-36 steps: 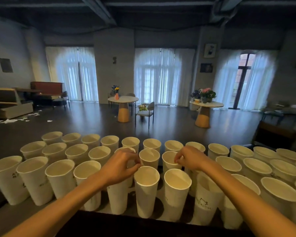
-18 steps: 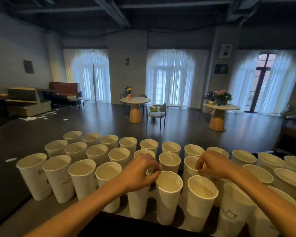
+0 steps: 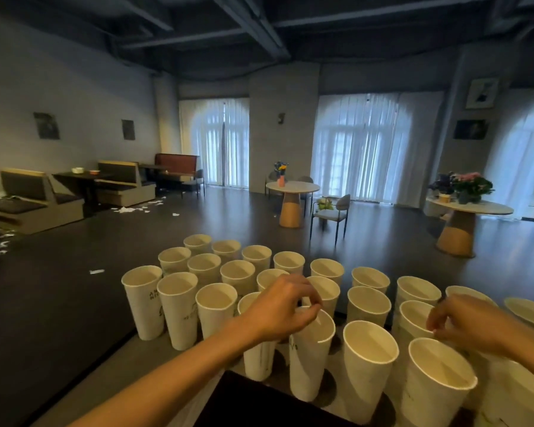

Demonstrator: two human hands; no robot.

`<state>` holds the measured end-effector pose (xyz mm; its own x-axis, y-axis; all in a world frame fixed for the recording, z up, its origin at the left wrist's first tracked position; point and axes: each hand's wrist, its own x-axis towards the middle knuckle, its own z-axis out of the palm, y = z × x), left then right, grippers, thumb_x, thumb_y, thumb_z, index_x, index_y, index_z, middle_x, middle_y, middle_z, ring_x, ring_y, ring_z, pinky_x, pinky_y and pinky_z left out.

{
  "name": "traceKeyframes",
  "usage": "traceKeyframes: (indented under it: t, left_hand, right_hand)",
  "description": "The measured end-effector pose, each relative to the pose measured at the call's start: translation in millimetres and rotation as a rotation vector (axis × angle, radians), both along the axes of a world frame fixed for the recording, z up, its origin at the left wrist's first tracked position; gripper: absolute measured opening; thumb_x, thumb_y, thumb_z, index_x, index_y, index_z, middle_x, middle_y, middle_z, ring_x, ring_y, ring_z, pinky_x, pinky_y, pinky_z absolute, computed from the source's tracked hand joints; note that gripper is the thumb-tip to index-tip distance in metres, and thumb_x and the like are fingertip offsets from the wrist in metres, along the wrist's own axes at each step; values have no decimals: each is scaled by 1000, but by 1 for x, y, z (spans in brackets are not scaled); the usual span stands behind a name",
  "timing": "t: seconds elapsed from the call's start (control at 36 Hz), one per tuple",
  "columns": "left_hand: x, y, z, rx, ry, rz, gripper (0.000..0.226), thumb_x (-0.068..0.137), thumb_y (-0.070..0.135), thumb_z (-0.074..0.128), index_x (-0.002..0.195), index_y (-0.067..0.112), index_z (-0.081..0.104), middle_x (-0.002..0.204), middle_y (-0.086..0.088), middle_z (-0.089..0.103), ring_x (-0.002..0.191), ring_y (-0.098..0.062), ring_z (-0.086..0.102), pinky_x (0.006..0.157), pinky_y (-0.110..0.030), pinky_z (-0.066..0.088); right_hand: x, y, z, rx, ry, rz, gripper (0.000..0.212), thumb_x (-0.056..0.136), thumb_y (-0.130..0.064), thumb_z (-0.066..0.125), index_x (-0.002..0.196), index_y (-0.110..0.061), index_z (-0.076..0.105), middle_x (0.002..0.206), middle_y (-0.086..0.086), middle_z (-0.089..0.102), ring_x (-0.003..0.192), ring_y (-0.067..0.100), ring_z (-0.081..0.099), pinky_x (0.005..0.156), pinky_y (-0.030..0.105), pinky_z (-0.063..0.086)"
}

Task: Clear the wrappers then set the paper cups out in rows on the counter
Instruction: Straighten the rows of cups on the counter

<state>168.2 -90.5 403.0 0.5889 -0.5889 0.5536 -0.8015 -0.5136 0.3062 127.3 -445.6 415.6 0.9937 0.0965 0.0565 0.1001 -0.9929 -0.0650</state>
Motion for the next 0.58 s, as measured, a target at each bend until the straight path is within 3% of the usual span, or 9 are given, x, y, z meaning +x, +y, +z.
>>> traceKeyframes:
  t: [0.08, 0.25, 0.36, 0.47, 0.58]
  left_hand:
    - [5, 28, 4, -16, -31, 52, 17, 95, 31, 64, 99, 19, 76, 99, 7, 71, 96, -4, 60, 87, -29, 51]
    - [13, 103, 6, -152, -30, 259, 8, 92, 25, 69, 95, 20, 75, 95, 11, 71, 93, 1, 62, 79, -11, 47]
    - [13, 142, -2, 56, -11, 364, 11, 91, 34, 68, 97, 25, 73, 98, 13, 69, 93, -1, 60, 80, -23, 53]
    - [13, 163, -14, 160, 15, 412, 19, 88, 44, 67, 101, 31, 70, 98, 15, 67, 91, 0, 59, 84, -23, 52]
    - [14, 168, -23, 237, 53, 401, 20, 86, 39, 69, 103, 30, 70, 101, 15, 67, 98, -1, 57, 101, -22, 38]
  right_hand:
    - [3, 0, 1, -8, -23, -7, 7, 85, -43, 70, 86, -50, 68, 88, -26, 62, 81, 5, 63, 71, 13, 54]
    - [23, -9, 1, -35, -58, -36, 17, 80, -42, 74, 75, -54, 63, 86, -25, 63, 78, 5, 64, 68, 15, 53]
    - [31, 2, 9, -18, -129, -17, 13, 81, -48, 72, 80, -54, 60, 88, -22, 59, 78, 5, 60, 67, 17, 52]
    - [34, 29, 19, -7, -170, 37, 14, 82, -44, 72, 79, -51, 60, 86, -21, 59, 79, 4, 58, 68, 21, 52]
    - [30, 60, 29, -17, -208, 108, 8, 84, -42, 72, 87, -46, 65, 87, -21, 60, 79, 5, 59, 71, 22, 55]
